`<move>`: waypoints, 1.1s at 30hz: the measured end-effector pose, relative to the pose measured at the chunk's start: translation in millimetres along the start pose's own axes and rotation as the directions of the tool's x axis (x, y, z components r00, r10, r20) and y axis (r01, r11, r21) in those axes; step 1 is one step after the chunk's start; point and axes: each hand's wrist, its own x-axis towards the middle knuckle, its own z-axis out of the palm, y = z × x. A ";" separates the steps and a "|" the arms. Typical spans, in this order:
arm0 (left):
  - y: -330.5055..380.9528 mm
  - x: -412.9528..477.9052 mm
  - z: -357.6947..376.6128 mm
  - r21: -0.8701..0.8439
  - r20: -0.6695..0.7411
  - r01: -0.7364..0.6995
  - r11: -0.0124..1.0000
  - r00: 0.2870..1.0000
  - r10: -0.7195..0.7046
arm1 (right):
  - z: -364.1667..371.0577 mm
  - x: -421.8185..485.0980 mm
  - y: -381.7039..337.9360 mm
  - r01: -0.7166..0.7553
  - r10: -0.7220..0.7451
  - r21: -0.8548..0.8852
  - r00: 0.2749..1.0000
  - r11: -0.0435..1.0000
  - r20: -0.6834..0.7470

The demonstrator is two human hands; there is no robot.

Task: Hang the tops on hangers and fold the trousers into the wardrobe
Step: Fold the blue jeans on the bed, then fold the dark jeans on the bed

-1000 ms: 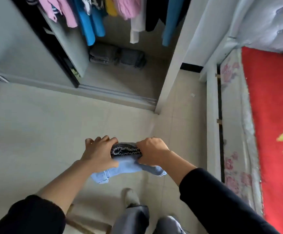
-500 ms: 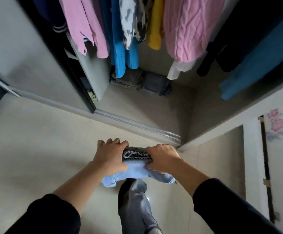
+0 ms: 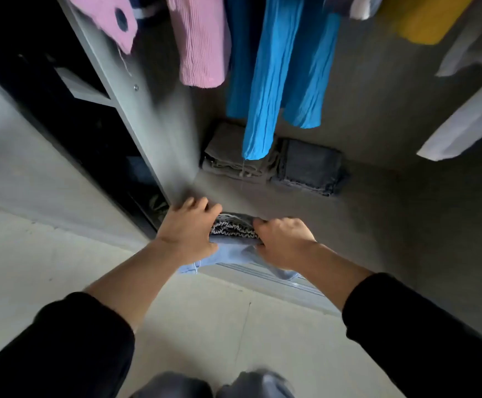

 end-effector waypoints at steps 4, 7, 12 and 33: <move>-37.4 60.3 48.2 0.047 -0.133 -0.039 0.998 0.990 0.045 | 33.5 70.4 4.5 -0.037 0.027 -0.114 0.996 0.993 -0.085; -54.0 96.7 77.0 0.068 -0.258 -0.038 0.997 0.965 0.054 | 56.6 108.9 10.4 -0.079 0.046 -0.155 0.977 0.985 -0.208; -57.0 113.6 159.1 0.049 -0.320 0.072 0.996 0.946 -0.053 | 135.0 142.4 2.6 -0.253 0.260 0.072 0.959 0.965 -0.116; -58.7 99.2 197.4 -0.104 0.053 0.201 0.974 0.979 -0.196 | 180.8 136.4 -9.5 -0.252 0.218 0.398 0.967 0.882 0.129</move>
